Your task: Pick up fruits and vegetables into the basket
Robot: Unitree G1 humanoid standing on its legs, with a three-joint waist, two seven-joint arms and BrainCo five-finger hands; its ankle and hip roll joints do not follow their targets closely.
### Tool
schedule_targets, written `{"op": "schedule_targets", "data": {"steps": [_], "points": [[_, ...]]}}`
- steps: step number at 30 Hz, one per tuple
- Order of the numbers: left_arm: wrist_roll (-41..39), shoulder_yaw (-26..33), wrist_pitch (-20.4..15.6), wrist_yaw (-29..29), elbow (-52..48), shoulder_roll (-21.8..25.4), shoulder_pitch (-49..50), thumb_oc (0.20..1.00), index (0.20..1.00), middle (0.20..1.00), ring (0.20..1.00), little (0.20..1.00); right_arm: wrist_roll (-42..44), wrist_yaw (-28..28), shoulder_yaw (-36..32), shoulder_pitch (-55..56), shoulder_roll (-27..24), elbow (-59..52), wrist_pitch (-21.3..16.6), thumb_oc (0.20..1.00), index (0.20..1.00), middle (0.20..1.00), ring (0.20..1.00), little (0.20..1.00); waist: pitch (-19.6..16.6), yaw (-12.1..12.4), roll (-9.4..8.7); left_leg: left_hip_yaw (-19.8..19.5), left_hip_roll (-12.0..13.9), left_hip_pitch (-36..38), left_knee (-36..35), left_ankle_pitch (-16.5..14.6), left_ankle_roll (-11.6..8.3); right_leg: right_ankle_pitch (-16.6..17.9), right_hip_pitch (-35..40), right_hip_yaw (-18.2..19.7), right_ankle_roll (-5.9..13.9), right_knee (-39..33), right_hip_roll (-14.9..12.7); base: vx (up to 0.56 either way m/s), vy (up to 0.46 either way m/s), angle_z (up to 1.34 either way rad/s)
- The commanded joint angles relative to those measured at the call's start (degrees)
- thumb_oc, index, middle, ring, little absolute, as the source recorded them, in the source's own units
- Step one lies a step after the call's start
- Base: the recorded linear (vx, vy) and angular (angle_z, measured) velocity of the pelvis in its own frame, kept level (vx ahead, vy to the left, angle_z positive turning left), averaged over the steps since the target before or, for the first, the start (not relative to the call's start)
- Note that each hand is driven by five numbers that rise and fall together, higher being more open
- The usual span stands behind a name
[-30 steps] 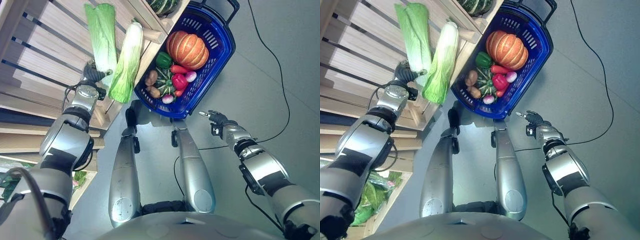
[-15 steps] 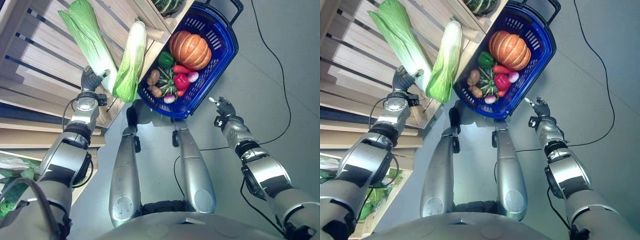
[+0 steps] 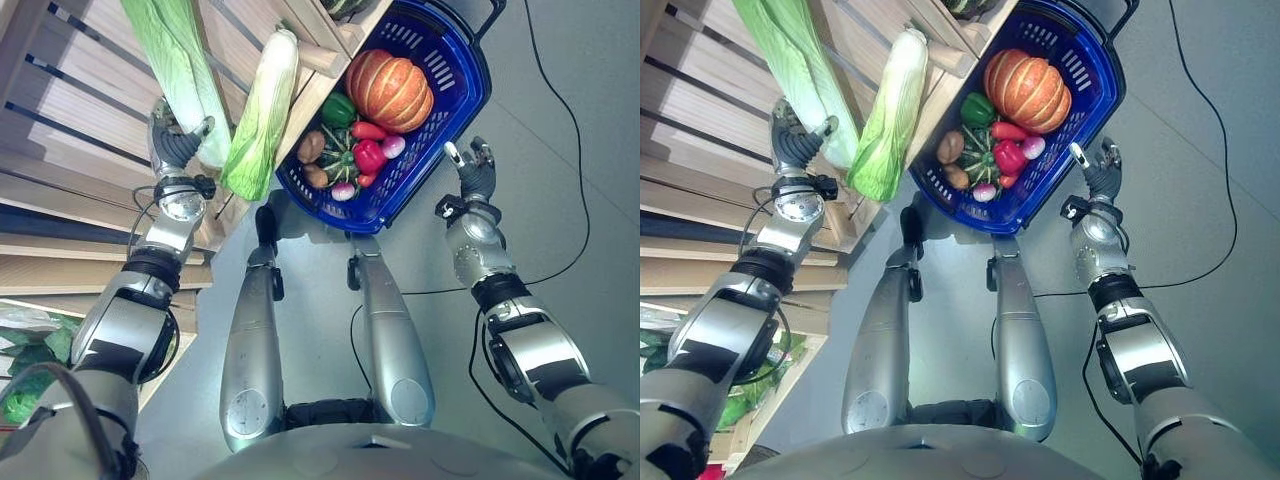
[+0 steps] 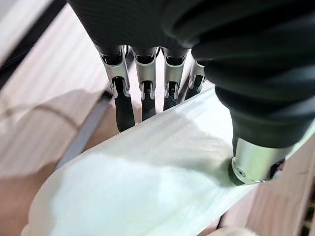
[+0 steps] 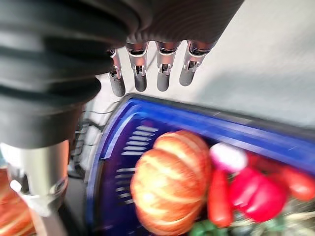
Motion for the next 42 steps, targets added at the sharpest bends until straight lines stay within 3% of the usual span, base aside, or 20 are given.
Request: {"op": "schedule_targets", "data": {"steps": [1, 10, 22, 33, 42], "points": [[7.2, 2.7, -2.5, 6.0, -4.9, 1.8, 0.9, 0.200, 0.200, 0.200, 0.200, 0.200, -0.5, -1.5, -0.8, 3.6, -3.5, -6.2, -3.8, 1.000, 1.000, 1.000, 1.000, 1.000, -0.4, -0.3, 3.16, -0.3, -2.3, 0.0, -3.7, 2.2, 0.43, -6.6, 3.1, -3.8, 0.86, 4.7, 1.0, 0.00, 0.000, 0.00], [21.0, 1.6, -0.6, 13.9, -9.5, 4.2, 0.8, 0.200, 0.200, 0.200, 0.200, 0.200, -2.0, 0.5, -0.7, 5.4, -3.0, -15.1, -4.0, 1.000, 1.000, 1.000, 1.000, 1.000, -0.4, -0.3, 3.57, -0.2, -2.2, 0.4, -4.6, 2.6, 0.25, -6.5, 3.5, -4.1, 0.95, 3.9, 0.6, 0.00, 0.007, 0.02], [29.3, 1.2, -1.0, 15.5, -16.2, 6.3, 0.9, 0.200, 0.200, 0.200, 0.200, 0.200, -0.8, 7.0, -0.2, 6.1, -2.2, -24.7, -3.1, 1.000, 1.000, 1.000, 1.000, 1.000, -0.4, -0.3, 3.65, 0.1, -2.0, 0.6, -5.5, 3.3, 0.10, -5.9, 3.9, -4.3, 1.28, 3.0, 0.0, 0.00, 0.000, 0.00], [26.2, -2.6, -6.6, 1.8, -20.4, 6.2, 0.8, 0.200, 0.200, 0.200, 0.200, 0.200, 3.0, 14.0, 3.2, 6.2, -1.3, -27.0, 2.0, 1.000, 1.000, 1.000, 1.000, 1.000, -0.4, -0.2, 3.51, 0.5, -1.8, 1.6, -5.8, 3.1, 0.17, -6.0, 4.7, -4.3, 1.56, 2.9, 0.1, 0.00, 0.000, 0.00], [21.0, -7.1, -7.3, -8.5, -23.7, 3.6, 0.2, 0.200, 0.200, 0.200, 0.200, 0.200, 4.3, 16.4, 5.8, 4.7, -0.4, -27.3, 4.1, 1.000, 1.000, 1.000, 1.000, 1.000, -0.4, 0.1, 3.19, 0.7, -1.8, 1.7, -5.9, 3.2, 0.30, -5.6, 4.7, -4.4, 1.92, 2.8, 0.2, 0.00, 0.000, 0.00]]}}
